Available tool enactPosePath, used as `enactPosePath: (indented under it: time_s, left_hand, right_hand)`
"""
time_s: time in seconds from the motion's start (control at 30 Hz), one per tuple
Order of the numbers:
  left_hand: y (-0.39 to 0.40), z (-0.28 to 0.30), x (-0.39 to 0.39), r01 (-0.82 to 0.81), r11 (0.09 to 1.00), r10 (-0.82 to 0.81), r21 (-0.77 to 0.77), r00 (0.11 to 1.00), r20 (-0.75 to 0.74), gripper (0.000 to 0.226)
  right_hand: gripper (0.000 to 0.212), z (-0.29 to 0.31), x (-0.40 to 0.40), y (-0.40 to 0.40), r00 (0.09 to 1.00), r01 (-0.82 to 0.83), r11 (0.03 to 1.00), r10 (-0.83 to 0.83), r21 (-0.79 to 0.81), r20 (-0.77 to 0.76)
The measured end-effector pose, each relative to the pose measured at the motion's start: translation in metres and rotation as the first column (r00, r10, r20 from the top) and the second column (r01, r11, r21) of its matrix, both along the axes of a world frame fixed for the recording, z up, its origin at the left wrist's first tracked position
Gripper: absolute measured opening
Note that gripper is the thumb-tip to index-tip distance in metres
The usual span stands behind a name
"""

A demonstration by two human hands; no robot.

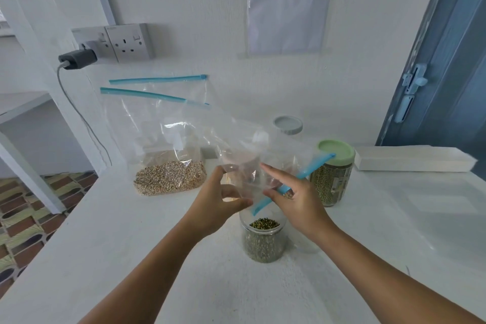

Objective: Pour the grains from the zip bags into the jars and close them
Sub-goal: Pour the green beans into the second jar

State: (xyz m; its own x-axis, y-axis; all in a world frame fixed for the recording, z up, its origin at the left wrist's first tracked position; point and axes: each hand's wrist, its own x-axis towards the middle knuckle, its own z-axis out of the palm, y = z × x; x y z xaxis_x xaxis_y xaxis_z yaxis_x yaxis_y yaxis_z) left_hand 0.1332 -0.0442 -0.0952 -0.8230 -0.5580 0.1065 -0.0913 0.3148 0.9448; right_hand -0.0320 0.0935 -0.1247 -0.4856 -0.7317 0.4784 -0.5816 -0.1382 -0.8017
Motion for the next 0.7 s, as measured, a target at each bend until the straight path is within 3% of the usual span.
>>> enactPosePath:
  time_s: [0.17,0.37,0.7]
  left_hand:
    - [-0.0023,-0.0031,-0.0021,-0.084,0.993,0.082,-0.083,0.996,-0.026,0.061]
    - [-0.0046,-0.0048,-0.0028,-0.076,0.995,0.072,-0.066,0.996,-0.06,0.055]
    - [-0.0016,-0.0047,-0.0064,-0.1,0.99,0.093,-0.097,0.993,-0.073,0.054]
  right_hand:
    - [0.055,-0.0008,0.0021,0.0006,0.999,-0.045,0.999,0.045,0.012,0.024]
    - [0.049,0.0074,0.0042,-0.0004,0.991,-0.05,0.999,0.05,-0.001,0.123]
    - [0.059,0.002,0.0,-0.0008,0.992,-0.025,1.0,0.027,-0.017,0.126]
